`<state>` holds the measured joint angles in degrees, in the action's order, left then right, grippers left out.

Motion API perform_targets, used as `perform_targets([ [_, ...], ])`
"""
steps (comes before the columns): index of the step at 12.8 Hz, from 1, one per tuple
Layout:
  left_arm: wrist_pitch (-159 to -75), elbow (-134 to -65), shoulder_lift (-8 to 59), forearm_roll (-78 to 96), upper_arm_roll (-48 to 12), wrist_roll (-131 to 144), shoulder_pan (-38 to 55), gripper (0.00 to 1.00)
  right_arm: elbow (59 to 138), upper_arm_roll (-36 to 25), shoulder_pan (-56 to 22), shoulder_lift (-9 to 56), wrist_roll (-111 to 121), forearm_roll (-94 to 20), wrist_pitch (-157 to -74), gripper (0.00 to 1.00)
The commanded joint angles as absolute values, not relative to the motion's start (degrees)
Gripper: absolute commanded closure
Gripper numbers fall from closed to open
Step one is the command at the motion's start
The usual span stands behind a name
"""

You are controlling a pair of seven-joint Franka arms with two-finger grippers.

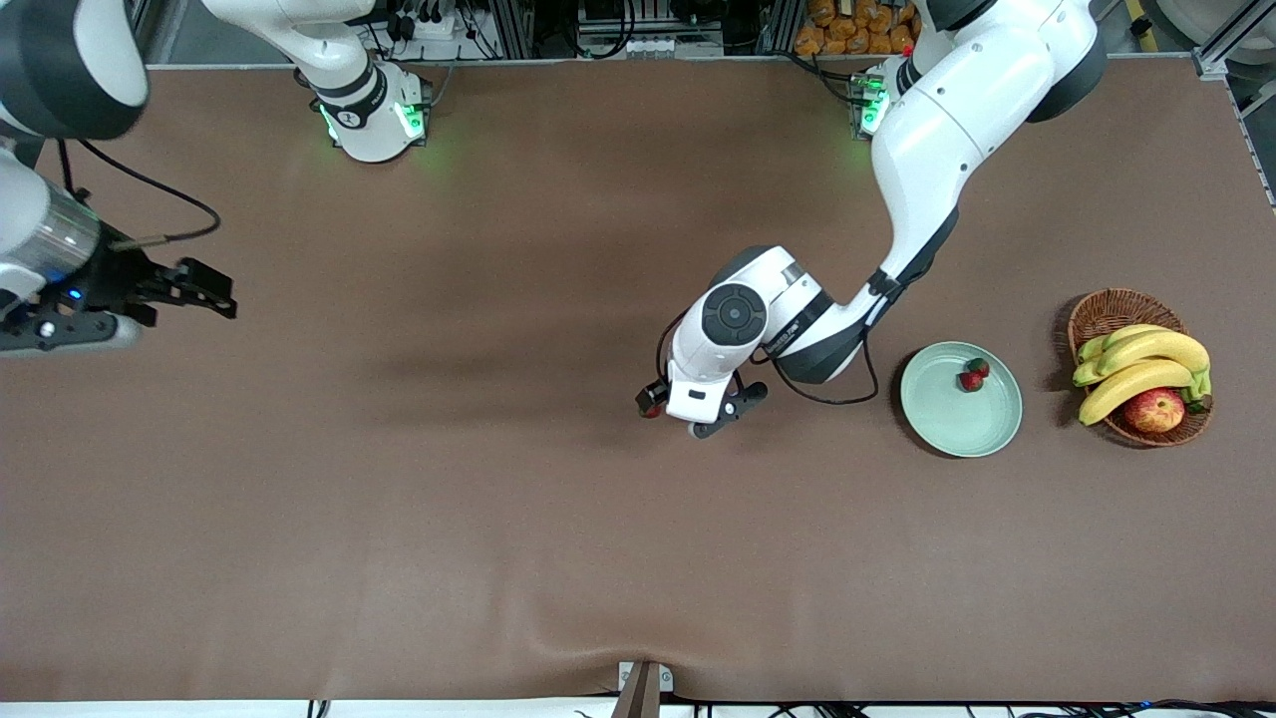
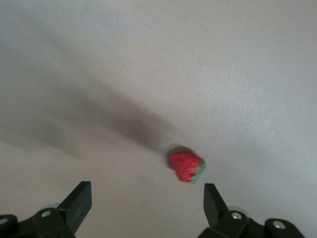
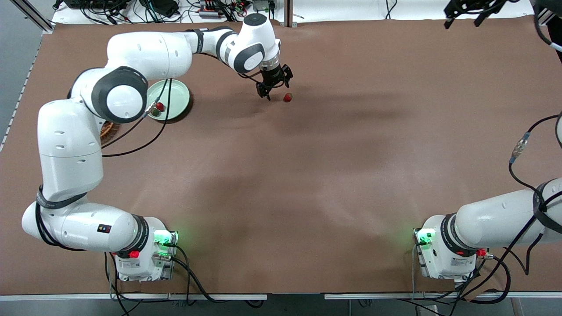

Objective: Collect all strawberries into plate
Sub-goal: 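Grasp the last strawberry with the left gripper while the right arm withdraws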

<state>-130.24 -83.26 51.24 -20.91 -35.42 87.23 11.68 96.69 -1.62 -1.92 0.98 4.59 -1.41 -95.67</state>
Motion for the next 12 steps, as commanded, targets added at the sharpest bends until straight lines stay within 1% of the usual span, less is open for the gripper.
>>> perform_targets([
  [1, -134.9, -80.7, 54.0, -20.0, -34.4, 98.7, 14.3, 0.03, 96.8, -0.7, 1.1, -1.8, 6.2, -1.4, -91.4, 0.0],
  [3, -139.1, -80.6, 55.5, -20.1, -33.1, 105.7, 15.6, 0.04, 95.5, -0.8, 1.5, -2.6, 5.3, -1.3, -88.0, 0.0],
  [4, -139.7, -80.6, 55.5, -20.1, -32.2, 107.0, 16.1, 0.04, 95.7, -0.9, 1.5, -3.2, 4.2, -1.3, -87.4, 0.0],
  [5, -139.7, -80.7, 55.5, -20.1, -31.9, 107.5, 16.3, 0.04, 95.7, -0.9, 1.5, -3.9, 2.0, -1.3, -86.8, 0.0],
  [6, -139.7, -80.7, 55.6, -20.1, -31.6, 108.0, 16.4, 0.06, 95.7, -0.9, 1.5, -4.1, -0.4, -1.3, -86.4, 0.0],
  [10, -139.7, -80.7, 56.2, -20.1, -30.8, 110.2, 17.2, 0.1, 95.5, -1.6, 1.5, -4.3, -1.0, -1.3, -86.4, 0.0],
  [12, -139.7, -80.7, 56.3, -20.1, -30.8, 110.3, 17.6, 0.14, 95.5, -2.2, 1.1, -4.1, -0.8, -1.3, -86.3, 0.0],
])
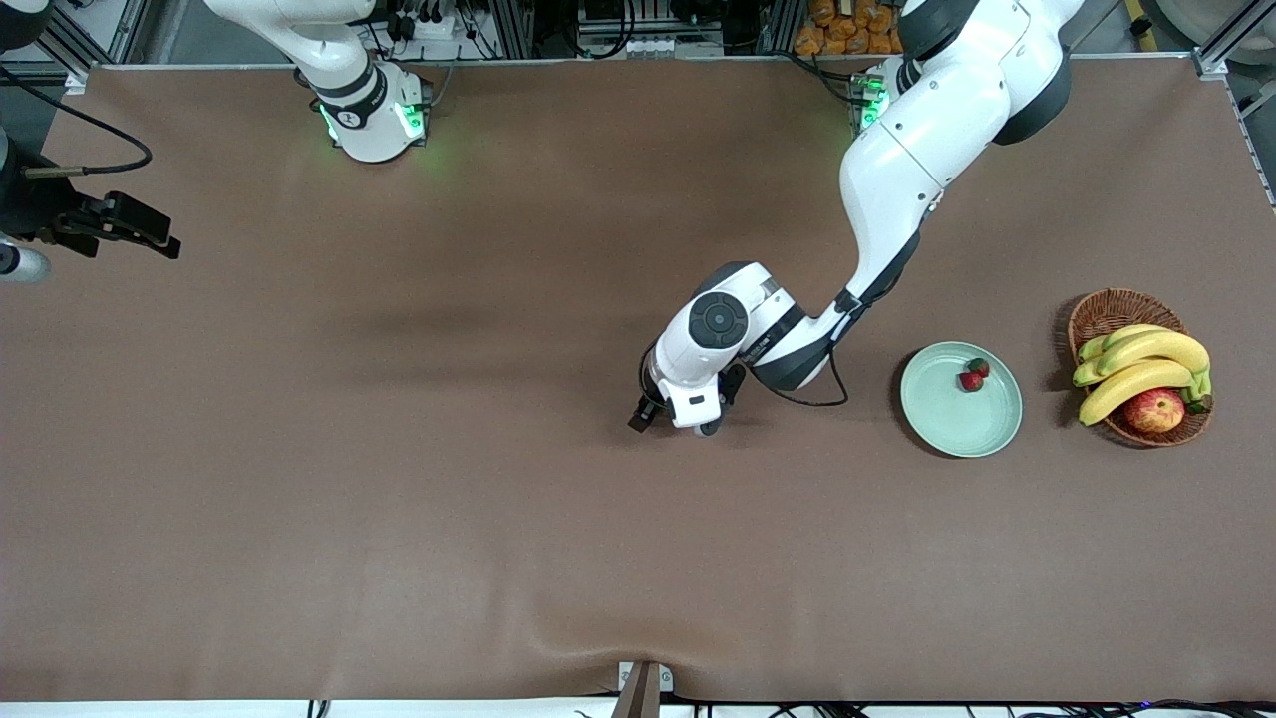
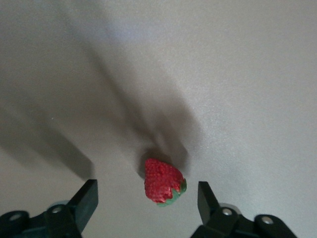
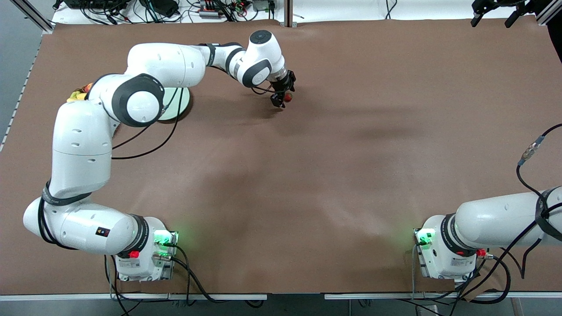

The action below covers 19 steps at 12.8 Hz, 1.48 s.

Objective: Collect all strawberries into plate
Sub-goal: 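Carry the strawberry over the plate with the left gripper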

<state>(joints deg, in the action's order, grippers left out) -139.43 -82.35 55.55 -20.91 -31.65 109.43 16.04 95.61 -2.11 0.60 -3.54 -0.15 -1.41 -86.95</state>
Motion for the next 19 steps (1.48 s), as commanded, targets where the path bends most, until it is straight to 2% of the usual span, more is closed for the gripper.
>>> perform_targets([
  [1, -139.7, -80.7, 56.3, -20.1, -30.2, 110.2, 17.8, 0.16, 94.9, -2.1, 1.4, -4.1, -0.7, -1.3, -86.3, 0.0],
  [5, -139.8, -80.7, 56.7, -20.1, -28.7, 110.4, 19.2, 0.34, 93.8, -2.2, 1.7, -3.9, -0.6, -1.3, -86.2, 0.0],
  [8, -139.8, -80.7, 56.4, -20.2, -28.7, 109.7, 19.2, 1.0, 93.3, -2.3, 1.8, -3.8, -0.5, -1.3, -86.0, 0.0],
  [13, -139.1, -80.8, 52.0, -20.3, -29.1, 109.5, 17.8, 1.0, 88.3, -2.2, 2.1, -1.6, -1.1, -1.4, -80.6, 0.0],
  [16, -130.8, -81.1, 47.4, -19.3, -31.3, 109.2, 13.7, 1.0, 88.2, -2.3, 3.2, -0.2, -0.3, -1.4, -80.4, 0.0],
  [19, -119.9, -82.6, 44.7, -19.5, -39.6, 107.2, 4.2, 1.0, 88.2, -2.3, 3.8, -0.2, -0.2, -1.4, -80.4, 0.0],
])
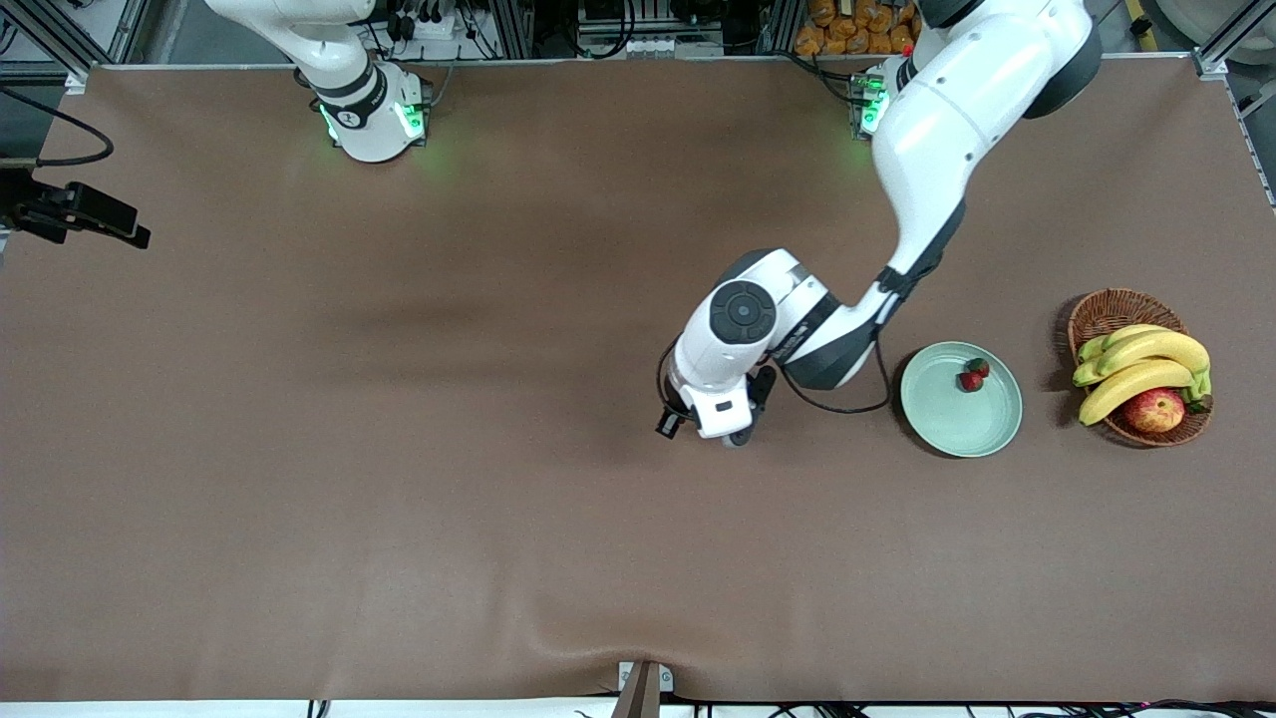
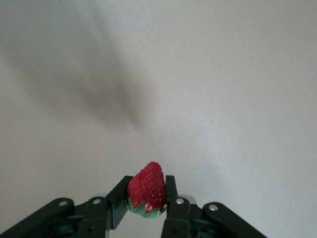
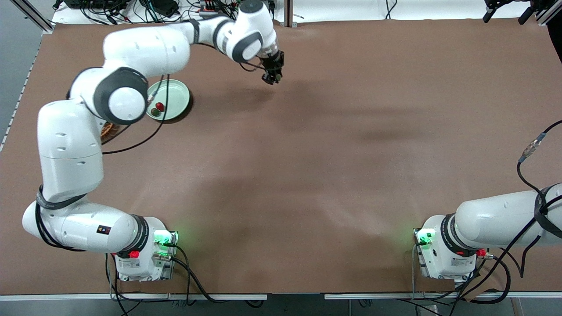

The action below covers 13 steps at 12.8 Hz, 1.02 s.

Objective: Collect all strawberries into plate
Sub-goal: 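Carry the strawberry over the plate with the left gripper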

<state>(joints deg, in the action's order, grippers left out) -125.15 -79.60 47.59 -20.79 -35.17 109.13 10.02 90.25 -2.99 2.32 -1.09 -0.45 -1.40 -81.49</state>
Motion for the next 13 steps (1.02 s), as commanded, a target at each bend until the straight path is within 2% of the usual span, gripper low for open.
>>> perform_targets([
  [1, -116.8, -84.6, 43.3, -19.5, -41.8, 106.3, 0.7, 1.0, 88.1, -2.2, 3.7, -0.2, -0.2, -1.3, -80.5, 0.0],
  [3, -114.3, -90.8, 39.2, -19.8, -43.8, 103.3, -5.2, 1.0, 87.9, -2.1, 3.5, -0.2, -0.2, -1.2, -80.6, 0.0],
  [7, -114.3, -105.4, 29.7, -20.1, -43.9, 93.2, -15.3, 1.0, 86.5, -1.8, 2.4, -0.4, -0.8, -2.2, -79.8, 0.0],
  [11, -114.3, -112.0, 25.3, -20.1, -43.9, 81.1, -24.1, 1.0, 86.5, -2.1, 3.3, -0.6, -0.6, -2.5, -78.7, 0.0],
  [13, -114.4, -112.8, 26.3, -20.0, -43.9, 74.3, -27.4, 1.0, 86.6, -2.1, 3.3, -0.5, -0.6, -3.3, -78.7, 0.0],
])
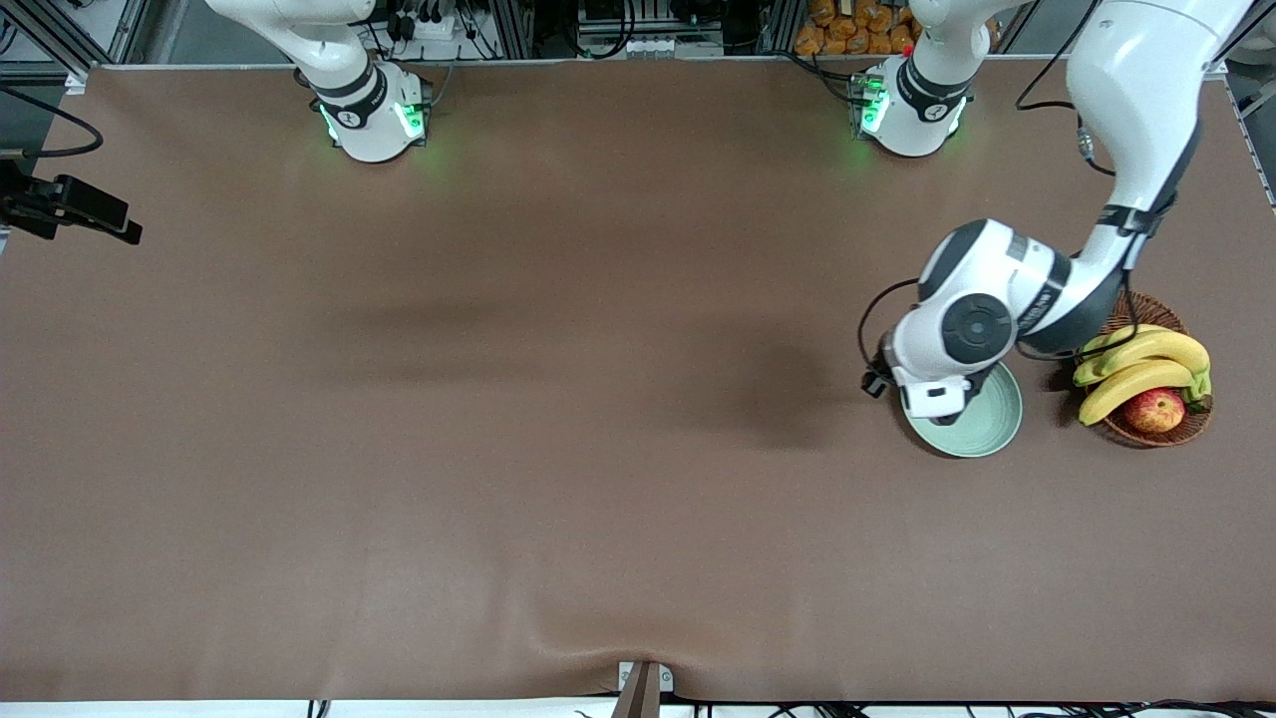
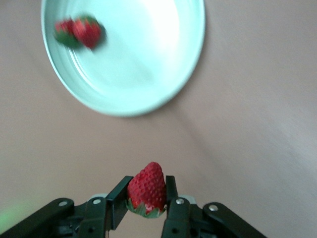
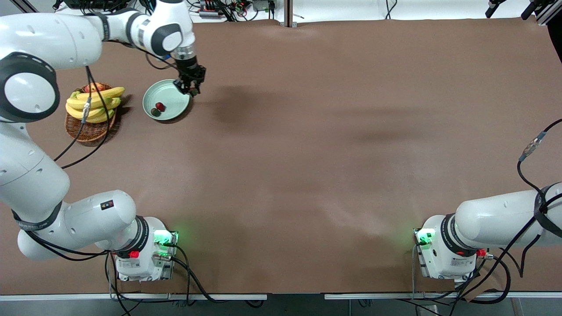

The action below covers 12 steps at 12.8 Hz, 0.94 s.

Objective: Collect all strawberries into plate
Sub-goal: 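Lower the strawberry onto the plate and open the left gripper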

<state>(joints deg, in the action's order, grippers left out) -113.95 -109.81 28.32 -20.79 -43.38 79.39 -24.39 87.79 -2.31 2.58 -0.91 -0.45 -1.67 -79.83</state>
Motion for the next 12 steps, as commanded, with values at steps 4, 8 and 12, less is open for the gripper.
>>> perform_targets([
  [4, -116.0, -113.4, 27.5, -20.6, -43.8, 66.5, -30.9, 1.0, 86.7, -2.1, 3.1, -0.6, -0.5, -3.3, -76.3, 0.0],
  [8, -119.5, -113.2, 32.9, -29.3, -43.6, 63.6, -34.3, 1.0, 86.7, -2.1, 3.3, -0.6, -0.5, -3.3, -76.3, 0.0],
  [12, -122.2, -112.2, 36.1, -31.3, -42.8, 57.1, -36.6, 0.5, 86.7, -2.1, 3.2, -0.6, -0.6, -3.3, -76.2, 0.0],
])
